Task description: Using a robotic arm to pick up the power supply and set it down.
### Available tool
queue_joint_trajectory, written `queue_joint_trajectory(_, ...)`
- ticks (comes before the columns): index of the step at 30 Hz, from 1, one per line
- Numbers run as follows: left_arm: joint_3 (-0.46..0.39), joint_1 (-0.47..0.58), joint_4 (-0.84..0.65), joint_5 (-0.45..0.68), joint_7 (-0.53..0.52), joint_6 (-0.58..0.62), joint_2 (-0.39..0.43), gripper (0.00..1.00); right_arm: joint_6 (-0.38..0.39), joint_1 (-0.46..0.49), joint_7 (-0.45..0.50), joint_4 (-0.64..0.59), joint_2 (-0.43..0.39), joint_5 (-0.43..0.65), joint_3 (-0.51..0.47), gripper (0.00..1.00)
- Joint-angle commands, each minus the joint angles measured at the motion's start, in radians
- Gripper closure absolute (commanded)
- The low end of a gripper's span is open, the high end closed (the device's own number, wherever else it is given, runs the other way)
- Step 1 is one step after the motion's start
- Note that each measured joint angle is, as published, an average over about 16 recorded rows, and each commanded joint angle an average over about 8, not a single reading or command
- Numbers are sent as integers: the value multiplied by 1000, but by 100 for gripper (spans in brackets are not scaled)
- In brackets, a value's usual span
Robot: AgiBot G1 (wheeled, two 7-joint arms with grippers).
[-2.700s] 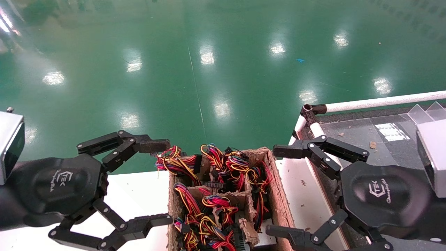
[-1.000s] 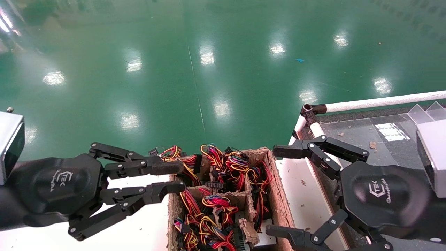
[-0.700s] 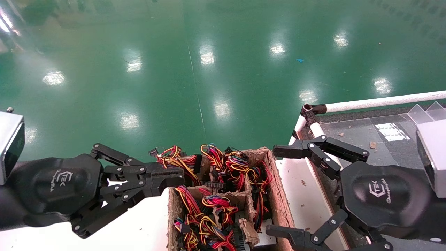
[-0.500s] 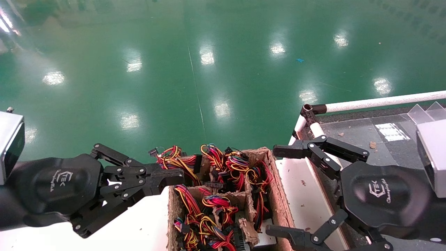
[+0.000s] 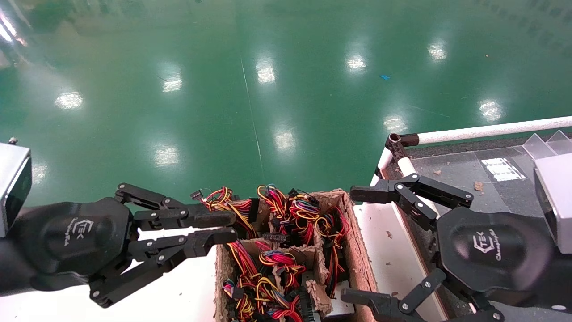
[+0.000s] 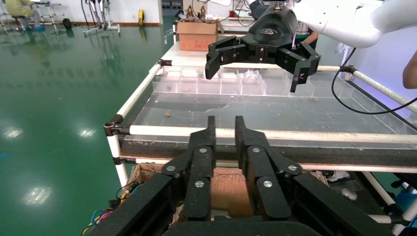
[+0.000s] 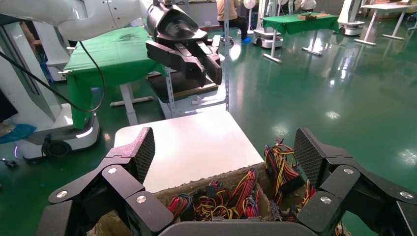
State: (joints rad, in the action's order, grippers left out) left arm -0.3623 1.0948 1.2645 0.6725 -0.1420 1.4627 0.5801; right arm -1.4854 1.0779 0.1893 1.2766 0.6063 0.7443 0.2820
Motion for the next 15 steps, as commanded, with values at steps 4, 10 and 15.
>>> queue_joint_trajectory(4,0,0,0,0,0,0,0,0,13,7,4,-9,-6,24,5,0)
queue_joint_trajectory(10,0,0,0,0,0,0,0,0,31,57,31,-14,-9,132,46,0)
queue_joint_trajectory(15,0,0,0,0,0,0,0,0,51,129,74,-12,12,285,112,0)
